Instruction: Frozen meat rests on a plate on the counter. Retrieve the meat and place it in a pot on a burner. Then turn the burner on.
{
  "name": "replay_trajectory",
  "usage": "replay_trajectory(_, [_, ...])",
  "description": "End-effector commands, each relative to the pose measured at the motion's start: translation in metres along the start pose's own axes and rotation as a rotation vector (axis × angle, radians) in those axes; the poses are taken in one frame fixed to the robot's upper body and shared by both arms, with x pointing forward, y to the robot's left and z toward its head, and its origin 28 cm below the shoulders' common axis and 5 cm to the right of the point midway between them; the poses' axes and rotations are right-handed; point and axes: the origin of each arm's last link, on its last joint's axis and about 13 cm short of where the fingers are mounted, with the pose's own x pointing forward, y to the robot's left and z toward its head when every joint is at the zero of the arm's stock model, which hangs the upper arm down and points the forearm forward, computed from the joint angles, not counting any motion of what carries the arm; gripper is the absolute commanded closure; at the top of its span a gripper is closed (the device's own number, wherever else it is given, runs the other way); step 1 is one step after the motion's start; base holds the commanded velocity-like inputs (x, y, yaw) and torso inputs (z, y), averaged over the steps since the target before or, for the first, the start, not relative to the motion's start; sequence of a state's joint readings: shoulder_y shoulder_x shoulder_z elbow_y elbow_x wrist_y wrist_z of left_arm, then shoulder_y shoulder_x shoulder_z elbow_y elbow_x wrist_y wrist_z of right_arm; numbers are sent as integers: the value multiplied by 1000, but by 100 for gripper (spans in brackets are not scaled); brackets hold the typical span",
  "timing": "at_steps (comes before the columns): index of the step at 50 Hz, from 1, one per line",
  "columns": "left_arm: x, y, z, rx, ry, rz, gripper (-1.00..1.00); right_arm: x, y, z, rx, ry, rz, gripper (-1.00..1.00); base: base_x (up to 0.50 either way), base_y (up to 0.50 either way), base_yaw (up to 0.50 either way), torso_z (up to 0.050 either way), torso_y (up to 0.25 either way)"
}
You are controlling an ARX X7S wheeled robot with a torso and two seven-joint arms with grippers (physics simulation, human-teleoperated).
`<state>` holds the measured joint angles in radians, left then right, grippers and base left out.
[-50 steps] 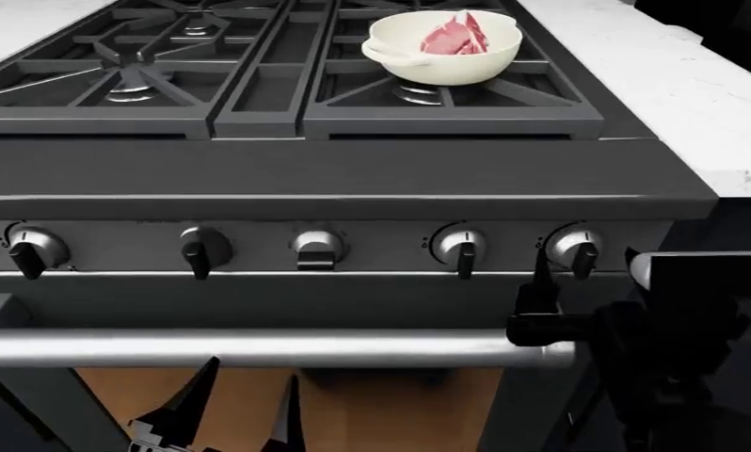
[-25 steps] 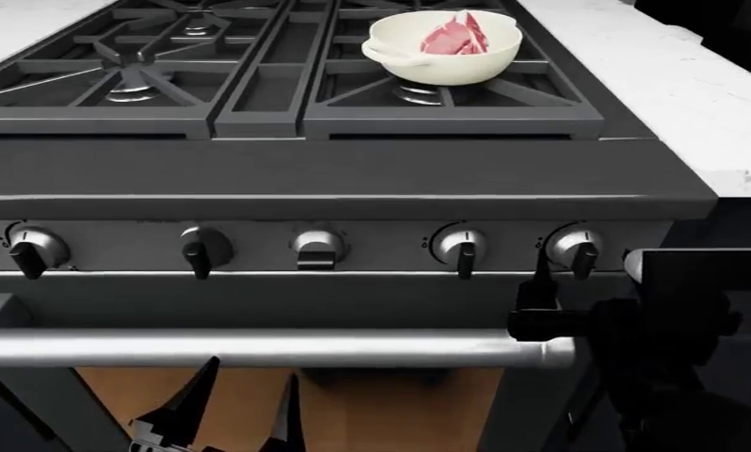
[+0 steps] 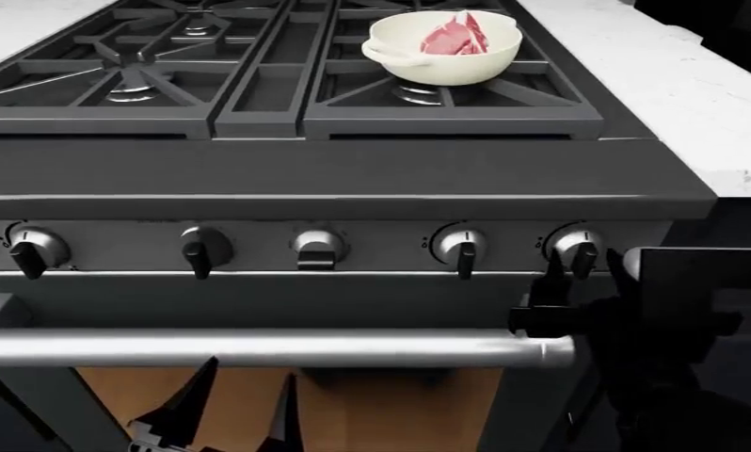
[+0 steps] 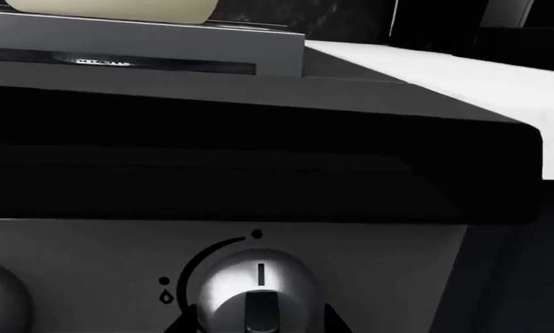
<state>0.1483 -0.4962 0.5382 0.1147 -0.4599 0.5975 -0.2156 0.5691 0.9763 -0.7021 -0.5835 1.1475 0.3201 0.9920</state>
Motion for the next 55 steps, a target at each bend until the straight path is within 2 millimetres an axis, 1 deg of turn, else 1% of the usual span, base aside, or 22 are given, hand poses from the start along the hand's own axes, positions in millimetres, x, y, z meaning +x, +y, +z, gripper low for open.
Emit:
replay_trajectory(1, [-3, 4, -2, -18, 11, 46, -100, 2, 5, 3, -13, -17, 35, 100, 0, 0, 4, 0, 0])
replay_trajectory(3, [-4, 5, -2, -21, 8, 48, -100, 3, 5, 3, -41, -22, 37, 100, 7, 3, 4, 0, 0])
replay_trajectory(7, [-4, 6, -1, -27, 2, 53, -100, 4, 4, 3, -172, -61, 18, 100, 5, 1, 5, 0, 0])
replay_trajectory(10, [-5, 6, -1, -30, -2, 56, -100, 3, 3, 4, -223, -70, 15, 100, 4, 2, 5, 0, 0])
replay_trajectory(20, [-5, 7, -1, -39, -5, 61, -100, 6, 1, 6, -302, -75, 9, 100, 4, 2, 5, 0, 0])
replay_trajectory(40, [-7, 8, -2, -60, -9, 64, -100, 5, -1, 14, -490, -150, -33, 100, 4, 1, 5, 0, 0])
replay_trajectory(55, [-8, 10, -3, -74, -14, 73, -100, 6, 2, 18, -690, -213, -55, 100, 2, 2, 4, 0, 0])
